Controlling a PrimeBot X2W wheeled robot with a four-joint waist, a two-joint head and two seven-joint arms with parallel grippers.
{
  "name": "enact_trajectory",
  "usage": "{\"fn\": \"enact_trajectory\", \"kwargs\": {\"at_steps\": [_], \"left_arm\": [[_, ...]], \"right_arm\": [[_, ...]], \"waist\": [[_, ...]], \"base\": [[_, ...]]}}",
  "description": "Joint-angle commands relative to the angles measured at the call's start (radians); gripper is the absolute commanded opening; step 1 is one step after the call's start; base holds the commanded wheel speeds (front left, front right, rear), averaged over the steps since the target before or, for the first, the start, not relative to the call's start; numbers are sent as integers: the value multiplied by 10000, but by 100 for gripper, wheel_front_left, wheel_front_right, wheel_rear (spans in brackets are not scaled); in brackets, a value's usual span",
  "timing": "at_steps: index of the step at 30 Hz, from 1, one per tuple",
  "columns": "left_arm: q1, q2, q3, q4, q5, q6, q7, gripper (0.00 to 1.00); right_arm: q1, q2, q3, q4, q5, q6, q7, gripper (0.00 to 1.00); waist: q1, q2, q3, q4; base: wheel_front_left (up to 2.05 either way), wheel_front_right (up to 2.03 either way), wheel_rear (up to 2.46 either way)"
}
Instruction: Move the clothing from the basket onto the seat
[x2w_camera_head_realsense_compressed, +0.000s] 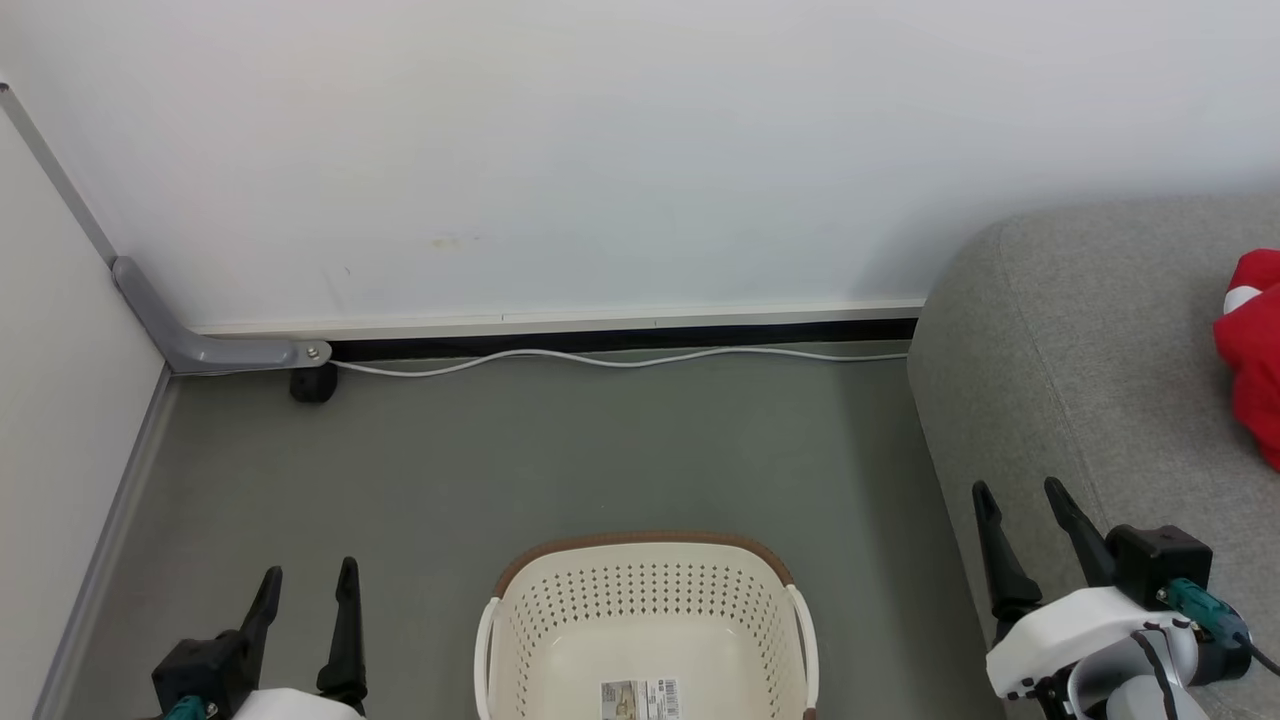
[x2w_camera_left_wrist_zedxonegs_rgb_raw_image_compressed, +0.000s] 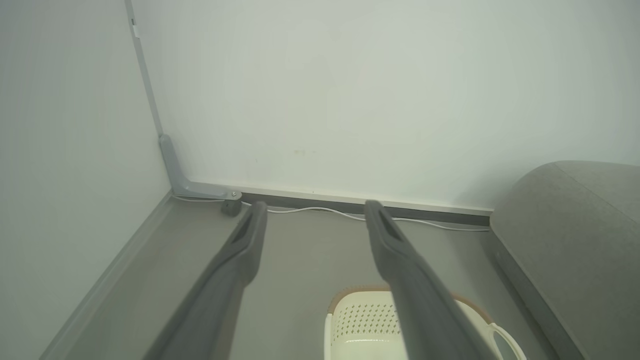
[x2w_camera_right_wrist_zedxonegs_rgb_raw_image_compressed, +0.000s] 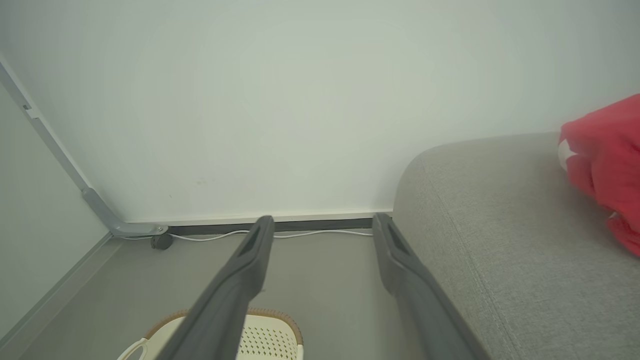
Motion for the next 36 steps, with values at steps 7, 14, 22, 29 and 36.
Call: {"fn": "enact_trajectory", "kwargs": {"at_steps": [7, 14, 22, 29, 36], "left_arm": [[-36, -81, 42, 318, -286, -48, 133, 0], [-70, -71, 57, 205, -1093, -70, 347, 0], [-105, -62, 36, 70, -1896, -91, 513, 0], [-155, -53, 46, -41, -2688, -112, 706, 0], [-214, -43, 65, -142, -3483, -134, 910, 0]], "right_arm": [[126, 77, -71, 201, 269, 0, 121, 0], [192, 99, -188, 19, 1028, 1, 323, 0], [236, 121, -295, -155, 1787, 2, 508, 0], [278, 143, -412, -321, 2543, 3, 703, 0], [318, 165, -533, -485, 3302, 3, 903, 0]], "waist": [[2, -1, 7, -9], [8, -1, 1, -8], [1, -1, 24, -7], [1, -1, 33, -6], [1, -1, 41, -5]], "base": [[0, 0, 0], [0, 0, 0], [0, 0, 0], [0, 0, 0], [0, 0, 0]]}}
